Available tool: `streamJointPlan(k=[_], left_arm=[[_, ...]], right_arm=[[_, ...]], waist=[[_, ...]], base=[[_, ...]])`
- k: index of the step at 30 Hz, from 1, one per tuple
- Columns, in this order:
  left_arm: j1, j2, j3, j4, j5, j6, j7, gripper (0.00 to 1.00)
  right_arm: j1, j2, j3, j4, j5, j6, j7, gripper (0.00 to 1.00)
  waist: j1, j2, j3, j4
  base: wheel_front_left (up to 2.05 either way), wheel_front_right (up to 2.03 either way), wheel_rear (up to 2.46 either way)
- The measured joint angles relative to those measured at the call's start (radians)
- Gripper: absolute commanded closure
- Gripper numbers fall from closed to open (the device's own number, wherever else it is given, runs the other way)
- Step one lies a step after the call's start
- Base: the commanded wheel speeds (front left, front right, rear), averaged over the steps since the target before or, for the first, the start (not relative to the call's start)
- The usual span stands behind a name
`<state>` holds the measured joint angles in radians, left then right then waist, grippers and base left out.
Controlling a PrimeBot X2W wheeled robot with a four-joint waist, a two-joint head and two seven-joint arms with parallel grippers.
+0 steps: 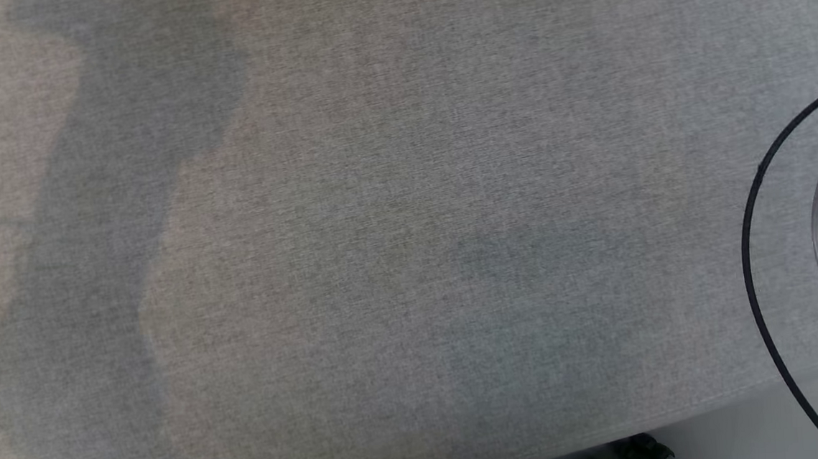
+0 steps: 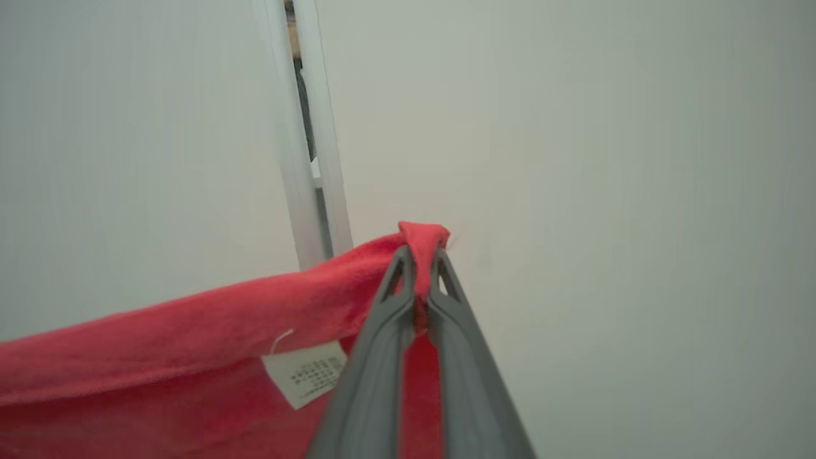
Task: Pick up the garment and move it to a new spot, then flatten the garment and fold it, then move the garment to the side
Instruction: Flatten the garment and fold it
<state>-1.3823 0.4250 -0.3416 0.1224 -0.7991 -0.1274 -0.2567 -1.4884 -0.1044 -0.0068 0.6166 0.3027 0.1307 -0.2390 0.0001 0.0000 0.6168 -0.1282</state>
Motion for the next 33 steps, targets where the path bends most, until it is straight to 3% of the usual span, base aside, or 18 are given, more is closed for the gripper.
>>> streamJointPlan(k=[3,7,12,18,25,33], left_arm=[[0.114,0.006,-0.058,0.01,-0.014,0.0,-0.002,1.0],[0.31,-0.04,-0.042,-0.007,-0.02,0.0,-0.006,1.0],[0.626,-0.114,-0.033,-0.005,-0.024,0.0,-0.006,1.0],[0.929,-0.157,-0.098,0.027,-0.093,0.0,-0.006,1.0],[1.143,-0.127,-0.201,0.008,-0.264,0.0,0.06,1.0],[1.297,-0.075,-0.23,-0.026,-0.356,0.024,0.158,1.0]], right_arm=[[0.094,-0.009,0.04,0.064,-0.011,0.001,-0.009,1.0],[0.258,-0.032,0.095,0.163,-0.012,0.001,-0.016,1.0],[0.457,-0.053,0.089,0.242,0.043,0.001,-0.019,1.0],[0.642,-0.08,0.068,0.28,0.084,0.001,-0.022,1.0],[0.795,-0.121,0.055,0.305,0.009,0.001,-0.014,1.0],[0.979,-0.09,-0.061,0.243,-0.072,0.001,0.052,1.0]], waist=[[0.0001,0.0,0.004,0.015],[0.0,0.0,-0.015,0.033],[0.0,0.0,-0.073,0.052],[-0.0001,0.0,-0.174,0.078],[-0.0001,0.0,-0.302,0.117],[-0.0002,0.0,-0.42,0.167]], base=[[0.0,0.0,0.0],[0.0,0.0,0.0],[0.0,0.0,0.0],[0.0,0.0,0.0],[0.0,0.0,0.0],[0.0,0.0,0.0]])
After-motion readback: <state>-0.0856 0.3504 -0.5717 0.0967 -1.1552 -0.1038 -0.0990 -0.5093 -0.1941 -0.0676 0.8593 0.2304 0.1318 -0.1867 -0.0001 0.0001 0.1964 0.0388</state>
